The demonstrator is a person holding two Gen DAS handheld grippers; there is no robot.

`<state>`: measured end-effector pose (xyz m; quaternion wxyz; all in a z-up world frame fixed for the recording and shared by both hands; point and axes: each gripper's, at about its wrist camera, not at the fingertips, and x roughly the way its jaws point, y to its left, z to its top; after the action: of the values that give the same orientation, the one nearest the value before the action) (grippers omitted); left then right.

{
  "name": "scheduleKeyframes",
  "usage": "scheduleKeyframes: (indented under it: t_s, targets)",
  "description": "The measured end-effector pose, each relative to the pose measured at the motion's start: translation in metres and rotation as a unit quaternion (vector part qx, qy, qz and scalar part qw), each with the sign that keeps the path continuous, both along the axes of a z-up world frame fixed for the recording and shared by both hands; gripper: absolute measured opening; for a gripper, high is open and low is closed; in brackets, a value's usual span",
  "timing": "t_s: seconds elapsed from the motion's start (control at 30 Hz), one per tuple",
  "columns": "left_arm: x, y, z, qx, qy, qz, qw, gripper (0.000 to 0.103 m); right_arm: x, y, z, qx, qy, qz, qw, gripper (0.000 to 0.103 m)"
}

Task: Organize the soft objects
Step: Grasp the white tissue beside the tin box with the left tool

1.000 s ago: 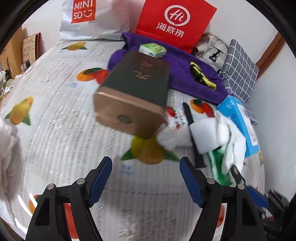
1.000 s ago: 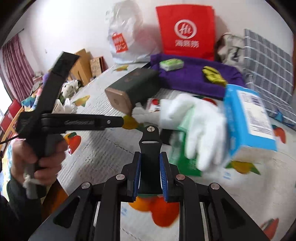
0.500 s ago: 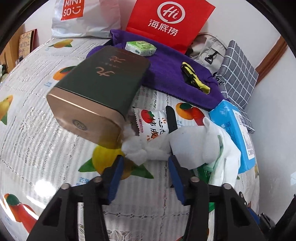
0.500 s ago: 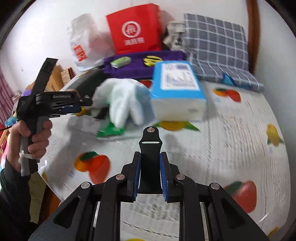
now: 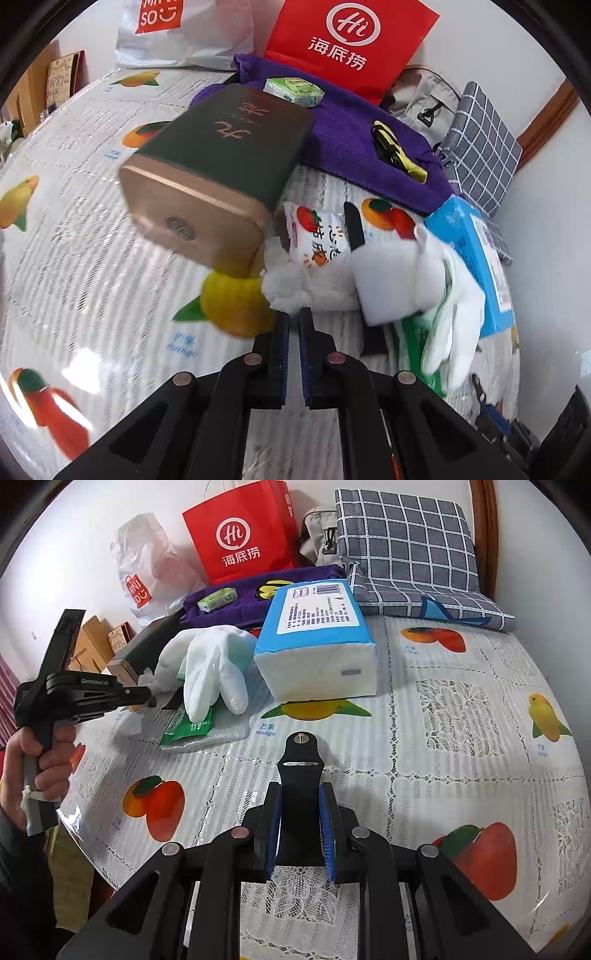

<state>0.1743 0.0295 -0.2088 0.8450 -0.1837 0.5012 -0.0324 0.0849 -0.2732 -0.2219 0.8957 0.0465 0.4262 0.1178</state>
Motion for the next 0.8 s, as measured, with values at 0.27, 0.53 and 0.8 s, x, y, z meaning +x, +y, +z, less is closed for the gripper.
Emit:
scheduleKeyframes:
  t_s: [0.27, 0.53, 0.8]
  targets:
    - [-0.04, 0.025, 0.009, 0.039, 0.017, 0.003, 0.9991, 0.006, -0.004, -0.001, 0.001, -0.003, -0.001, -0.006, 1.0, 0.02]
    - [-0.054, 0.051, 0.004, 0.033, 0.026, 0.022, 0.9989, 0.021, -0.007, -0.008, 0.002, -0.009, 0.001, -0.029, 1.0, 0.02]
    - [-0.036, 0.045, 0.0, 0.088, 0.013, 0.037, 0.9954, 0.049, -0.014, -0.015, 0.008, -0.02, 0.001, -0.05, 0.999, 0.02]
